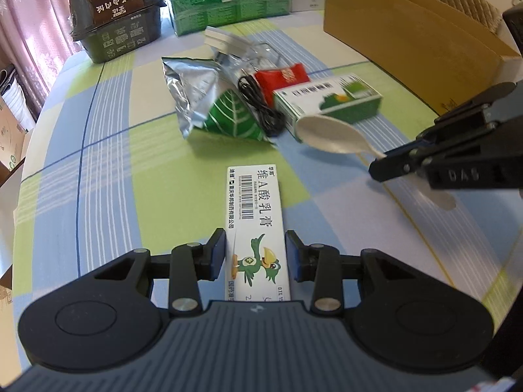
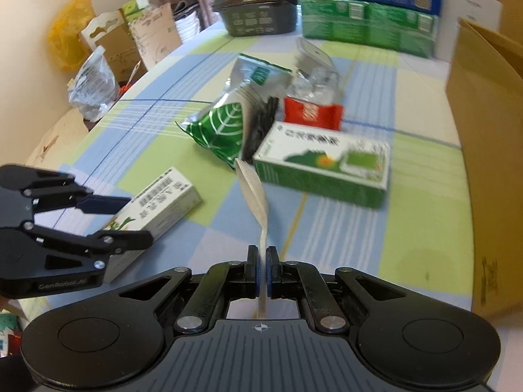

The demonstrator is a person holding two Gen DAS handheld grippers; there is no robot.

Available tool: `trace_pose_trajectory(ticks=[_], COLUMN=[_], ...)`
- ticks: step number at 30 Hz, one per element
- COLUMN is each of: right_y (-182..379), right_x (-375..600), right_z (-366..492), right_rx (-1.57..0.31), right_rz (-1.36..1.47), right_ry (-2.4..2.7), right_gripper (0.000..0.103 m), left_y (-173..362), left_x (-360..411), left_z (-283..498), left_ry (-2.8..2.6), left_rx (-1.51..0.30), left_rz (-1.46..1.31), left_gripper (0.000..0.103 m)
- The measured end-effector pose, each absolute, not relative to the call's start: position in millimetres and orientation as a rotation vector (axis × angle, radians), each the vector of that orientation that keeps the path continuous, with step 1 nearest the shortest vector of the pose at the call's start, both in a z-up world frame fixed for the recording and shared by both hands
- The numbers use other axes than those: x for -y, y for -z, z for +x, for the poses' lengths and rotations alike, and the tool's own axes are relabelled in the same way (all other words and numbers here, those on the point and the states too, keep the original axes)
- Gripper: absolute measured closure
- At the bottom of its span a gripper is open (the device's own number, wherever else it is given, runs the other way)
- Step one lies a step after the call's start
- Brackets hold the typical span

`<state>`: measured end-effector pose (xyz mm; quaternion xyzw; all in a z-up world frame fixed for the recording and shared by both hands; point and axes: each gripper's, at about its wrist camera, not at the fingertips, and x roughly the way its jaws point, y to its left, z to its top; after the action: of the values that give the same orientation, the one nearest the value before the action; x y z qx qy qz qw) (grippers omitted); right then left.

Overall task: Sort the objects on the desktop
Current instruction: 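Grasp the white spoon handle with the right tool while the left tool grasps the white-green ointment box, then carry the spoon and the ointment box over the cardboard box with both tools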

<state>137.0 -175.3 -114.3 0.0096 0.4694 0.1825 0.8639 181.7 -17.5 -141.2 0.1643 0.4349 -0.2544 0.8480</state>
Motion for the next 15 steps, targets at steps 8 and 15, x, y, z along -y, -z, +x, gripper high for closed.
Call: trace_pose_trajectory(ticks=[8,15], right_y=[112.5,112.9], right_x=[188.2,191.3], right_z=[118.2,116.1], right_rx=[-0.978,-0.977], right_rz=[0.063,0.083], right_ry=[-0.343,-0.336], right_gripper=[0.103,0.103], left_y=[141.2,142.1], left_x=[20.0,26.2], left_z=[169.9,174.3], left_ry=[0.523,0.512], left_rx=[-0.918,-0.917], left_rz=[0.325,0.332], left_gripper=[0.07,0.07])
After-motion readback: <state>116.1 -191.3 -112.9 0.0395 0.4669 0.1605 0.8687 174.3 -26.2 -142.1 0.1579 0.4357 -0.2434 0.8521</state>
